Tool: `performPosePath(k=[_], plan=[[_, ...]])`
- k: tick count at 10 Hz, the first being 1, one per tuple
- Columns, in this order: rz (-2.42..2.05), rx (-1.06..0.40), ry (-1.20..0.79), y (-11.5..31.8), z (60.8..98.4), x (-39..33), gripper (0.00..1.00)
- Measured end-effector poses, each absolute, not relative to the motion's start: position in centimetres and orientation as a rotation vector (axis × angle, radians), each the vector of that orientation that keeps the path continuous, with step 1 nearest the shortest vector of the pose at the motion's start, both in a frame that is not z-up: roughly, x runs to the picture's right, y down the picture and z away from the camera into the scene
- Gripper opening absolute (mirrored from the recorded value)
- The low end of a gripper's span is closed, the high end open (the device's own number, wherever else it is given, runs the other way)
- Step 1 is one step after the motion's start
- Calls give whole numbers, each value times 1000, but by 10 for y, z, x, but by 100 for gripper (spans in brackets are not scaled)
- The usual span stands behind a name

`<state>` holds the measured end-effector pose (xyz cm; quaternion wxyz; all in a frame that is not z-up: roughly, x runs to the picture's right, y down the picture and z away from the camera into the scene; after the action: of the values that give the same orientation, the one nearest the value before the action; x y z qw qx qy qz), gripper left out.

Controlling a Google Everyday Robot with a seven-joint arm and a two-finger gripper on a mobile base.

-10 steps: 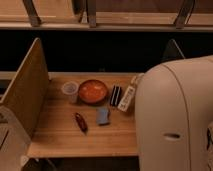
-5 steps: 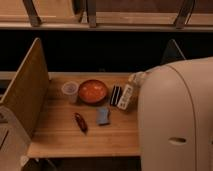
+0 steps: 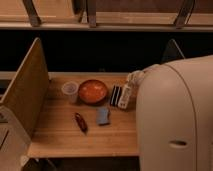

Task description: Stand the bottle upright

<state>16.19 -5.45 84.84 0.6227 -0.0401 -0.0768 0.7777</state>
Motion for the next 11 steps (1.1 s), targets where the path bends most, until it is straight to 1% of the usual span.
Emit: performPosePath(k=[5,11], plan=[[1742,-104,-214,-54,838,155,0],[1737,-104,-215,-54,837,155,0]])
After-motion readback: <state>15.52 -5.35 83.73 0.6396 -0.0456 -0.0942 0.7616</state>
